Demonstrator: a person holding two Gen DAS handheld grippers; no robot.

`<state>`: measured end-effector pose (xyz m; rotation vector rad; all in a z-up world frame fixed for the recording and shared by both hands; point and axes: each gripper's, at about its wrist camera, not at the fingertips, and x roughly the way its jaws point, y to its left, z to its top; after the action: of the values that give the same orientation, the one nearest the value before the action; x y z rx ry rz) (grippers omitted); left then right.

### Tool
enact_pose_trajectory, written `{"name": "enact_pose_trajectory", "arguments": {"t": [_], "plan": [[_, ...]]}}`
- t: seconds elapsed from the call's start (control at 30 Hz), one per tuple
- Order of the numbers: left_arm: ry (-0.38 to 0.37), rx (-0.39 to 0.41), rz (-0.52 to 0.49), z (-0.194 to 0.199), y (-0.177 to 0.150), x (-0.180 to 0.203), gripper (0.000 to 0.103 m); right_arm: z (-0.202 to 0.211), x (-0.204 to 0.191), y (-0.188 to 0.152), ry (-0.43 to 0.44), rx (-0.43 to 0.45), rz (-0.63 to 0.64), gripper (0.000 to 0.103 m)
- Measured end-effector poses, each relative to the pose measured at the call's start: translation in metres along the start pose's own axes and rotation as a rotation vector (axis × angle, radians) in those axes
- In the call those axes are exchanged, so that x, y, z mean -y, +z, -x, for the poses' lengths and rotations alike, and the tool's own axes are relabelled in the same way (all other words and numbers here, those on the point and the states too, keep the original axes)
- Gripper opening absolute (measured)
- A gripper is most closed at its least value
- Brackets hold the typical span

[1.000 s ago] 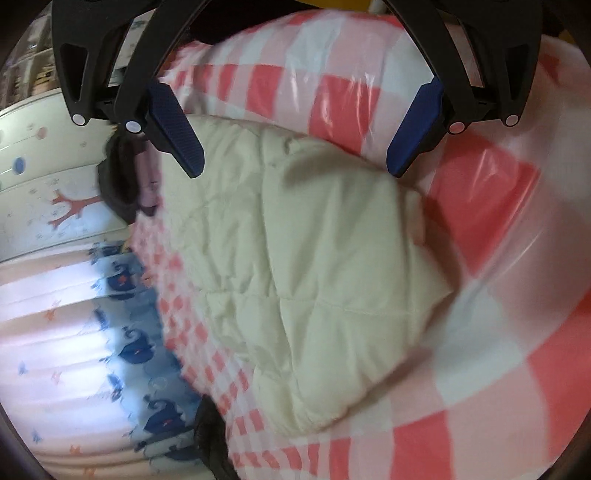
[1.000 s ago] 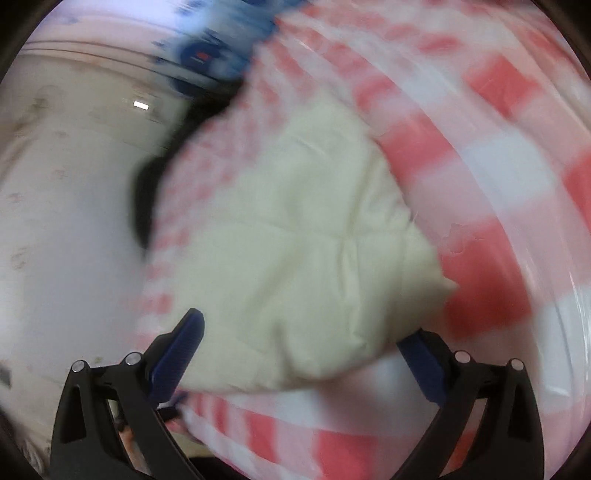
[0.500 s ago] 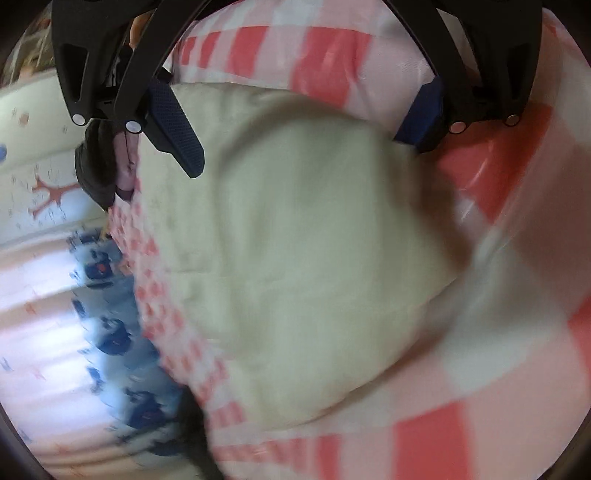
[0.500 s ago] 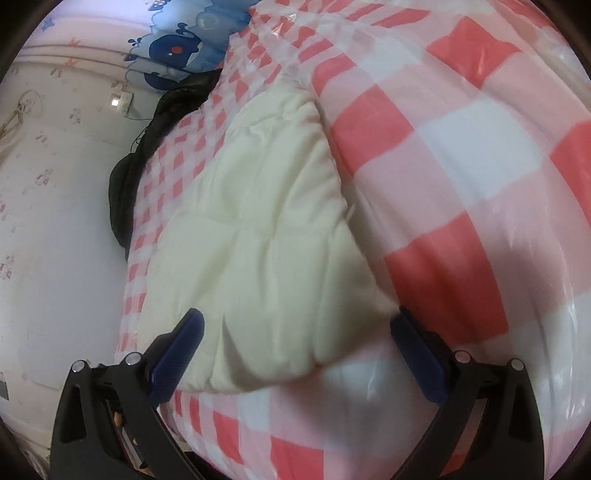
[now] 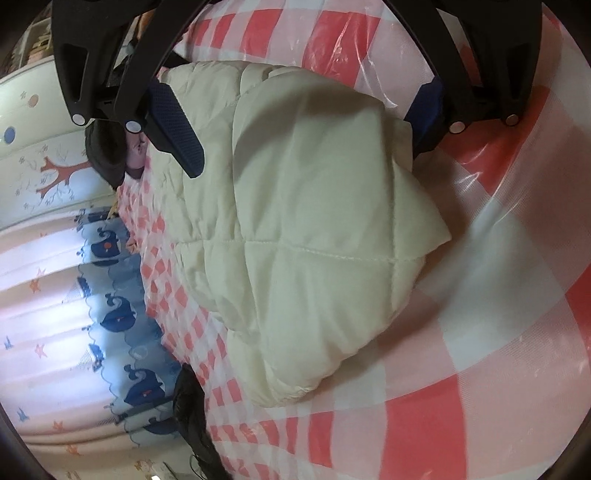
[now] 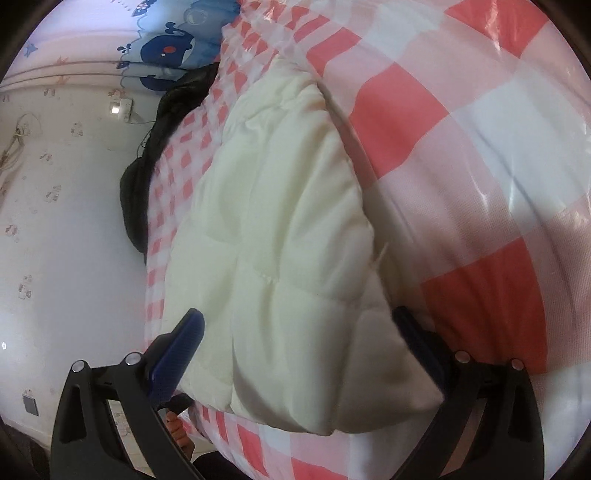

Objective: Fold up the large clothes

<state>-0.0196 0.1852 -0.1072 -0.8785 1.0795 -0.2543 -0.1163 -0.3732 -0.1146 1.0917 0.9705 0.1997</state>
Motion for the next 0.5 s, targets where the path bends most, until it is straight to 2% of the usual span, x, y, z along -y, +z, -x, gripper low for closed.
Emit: {"name": "enact_pose_trajectory", "arguments": {"t": [0.03,0.1,0.17,0.2,0.23,0.27,0.3,0.4,0.5], "plan": [[0.015,0.000,0.001,0.001,0.001,-0.003,0.086,0.000,-0.001,-0.002,-0.001,-0.001,0.020,0.097],[0.045,0.002,-0.005,0.008,0.000,-0.012,0.069,0.000,-0.002,-0.003,0.002,-0.036,0.064,0.097],[0.054,0.000,-0.030,0.013,0.001,-0.015,0.058,0.004,-0.003,-0.004,0.021,-0.021,0.055,0.097],[0.057,-0.001,-0.038,0.015,0.000,-0.016,0.053,0.007,-0.005,-0.004,0.038,-0.006,0.049,0.092],[0.056,-0.002,-0.041,0.016,0.001,-0.015,0.051,0.010,-0.010,-0.005,0.034,0.016,0.067,0.080],[0.053,-0.004,-0.040,0.017,0.002,-0.013,0.047,0.014,-0.018,-0.006,-0.020,0.041,0.102,0.070],[0.045,-0.006,-0.044,0.018,0.003,-0.011,0.042,0.016,-0.024,-0.008,-0.053,0.054,0.127,0.051],[0.035,-0.021,-0.051,0.021,0.007,-0.008,0.036,0.020,-0.037,-0.006,-0.038,0.073,0.181,0.039],[-0.019,-0.029,-0.049,0.027,0.012,0.003,0.032,0.024,-0.047,-0.003,0.000,0.087,0.211,0.034]]}}
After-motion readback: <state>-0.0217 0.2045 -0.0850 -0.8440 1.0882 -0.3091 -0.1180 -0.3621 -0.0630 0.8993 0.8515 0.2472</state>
